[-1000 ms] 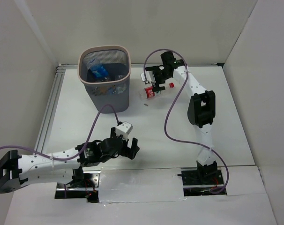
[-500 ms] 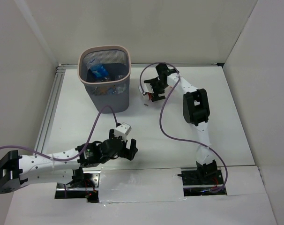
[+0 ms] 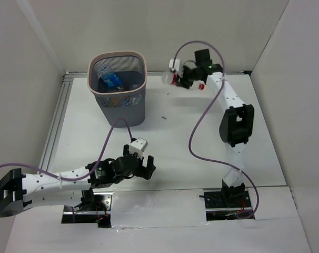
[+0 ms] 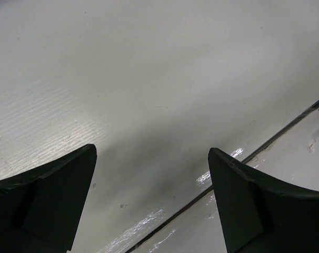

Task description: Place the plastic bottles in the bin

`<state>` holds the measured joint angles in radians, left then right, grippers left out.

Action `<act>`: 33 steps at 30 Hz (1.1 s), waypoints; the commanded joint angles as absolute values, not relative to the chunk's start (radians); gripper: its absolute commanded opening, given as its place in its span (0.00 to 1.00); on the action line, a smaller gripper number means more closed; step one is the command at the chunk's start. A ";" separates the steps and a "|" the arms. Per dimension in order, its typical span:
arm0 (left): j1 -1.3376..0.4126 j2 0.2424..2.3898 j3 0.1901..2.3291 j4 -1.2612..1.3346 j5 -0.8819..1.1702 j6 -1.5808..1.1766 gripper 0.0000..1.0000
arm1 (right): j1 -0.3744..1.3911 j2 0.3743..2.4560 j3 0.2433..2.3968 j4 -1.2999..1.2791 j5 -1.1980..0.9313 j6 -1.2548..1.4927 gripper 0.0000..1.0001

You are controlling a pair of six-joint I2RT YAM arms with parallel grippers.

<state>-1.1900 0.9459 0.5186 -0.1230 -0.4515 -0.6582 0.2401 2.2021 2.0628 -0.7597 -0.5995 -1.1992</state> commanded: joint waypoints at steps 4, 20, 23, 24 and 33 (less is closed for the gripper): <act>-1.195 0.977 0.537 -0.026 -0.449 -0.621 1.00 | 0.302 1.940 2.177 -0.217 -0.710 -0.593 0.31; -1.195 0.930 0.515 0.011 -0.480 -0.597 1.00 | 0.587 2.264 2.566 0.385 -0.741 0.193 0.48; -1.195 0.905 0.503 0.020 -0.492 -0.606 1.00 | 0.600 2.290 2.545 0.364 -0.730 0.219 0.55; -1.195 0.905 0.503 0.020 -0.492 -0.606 1.00 | 0.609 2.290 2.545 0.350 -0.730 0.219 0.61; -1.195 0.925 0.535 0.073 -0.494 -0.565 1.00 | 0.506 2.198 2.554 0.114 -0.641 0.141 1.00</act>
